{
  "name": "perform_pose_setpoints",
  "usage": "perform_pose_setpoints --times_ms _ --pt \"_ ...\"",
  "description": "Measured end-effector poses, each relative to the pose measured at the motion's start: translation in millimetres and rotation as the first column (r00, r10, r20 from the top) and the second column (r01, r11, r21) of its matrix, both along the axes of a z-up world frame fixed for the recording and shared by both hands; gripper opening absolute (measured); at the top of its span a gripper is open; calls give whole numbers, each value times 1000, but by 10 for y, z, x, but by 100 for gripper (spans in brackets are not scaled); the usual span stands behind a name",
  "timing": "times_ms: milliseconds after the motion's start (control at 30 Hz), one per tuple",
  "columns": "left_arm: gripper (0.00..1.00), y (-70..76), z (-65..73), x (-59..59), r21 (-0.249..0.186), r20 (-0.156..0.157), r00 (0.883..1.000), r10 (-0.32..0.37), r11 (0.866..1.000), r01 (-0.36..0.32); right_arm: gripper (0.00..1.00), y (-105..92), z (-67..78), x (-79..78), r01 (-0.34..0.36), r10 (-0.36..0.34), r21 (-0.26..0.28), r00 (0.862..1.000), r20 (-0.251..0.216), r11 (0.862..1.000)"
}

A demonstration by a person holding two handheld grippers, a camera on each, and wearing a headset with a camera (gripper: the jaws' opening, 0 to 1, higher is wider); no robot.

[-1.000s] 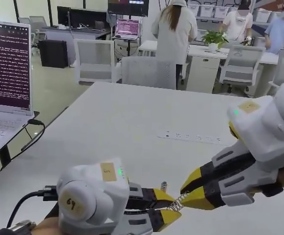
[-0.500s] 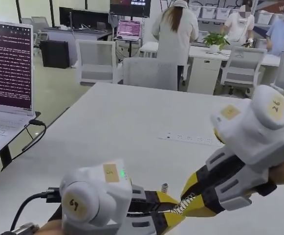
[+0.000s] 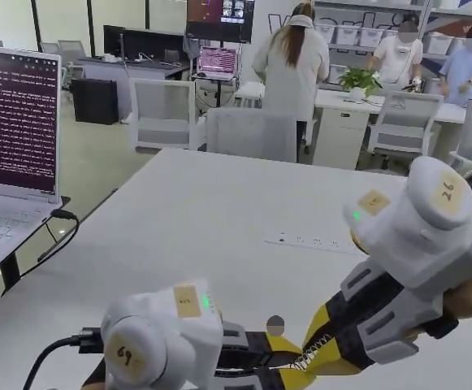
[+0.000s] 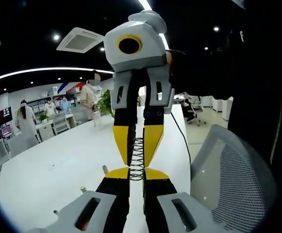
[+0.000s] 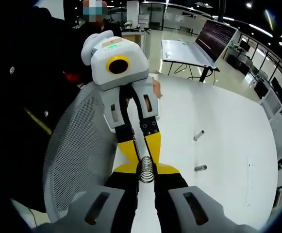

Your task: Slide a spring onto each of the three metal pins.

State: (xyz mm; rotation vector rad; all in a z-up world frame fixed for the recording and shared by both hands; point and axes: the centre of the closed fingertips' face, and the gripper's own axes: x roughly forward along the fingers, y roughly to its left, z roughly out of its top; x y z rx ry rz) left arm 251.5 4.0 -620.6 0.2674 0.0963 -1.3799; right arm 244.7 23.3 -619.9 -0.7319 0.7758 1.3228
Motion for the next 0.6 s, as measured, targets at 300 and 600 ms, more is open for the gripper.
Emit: perform_pose_setpoints --times_ms 300,600 --pt "4 -20 -77 -6 54 23 1000 -14 998 12 8 -14 -42 -15 -5 5 -41 1000 -5 999" --pt "3 -31 -122 4 71 15 1000 -6 997 5 8 -17 -44 -11 -1 0 -51 1000 -14 999"
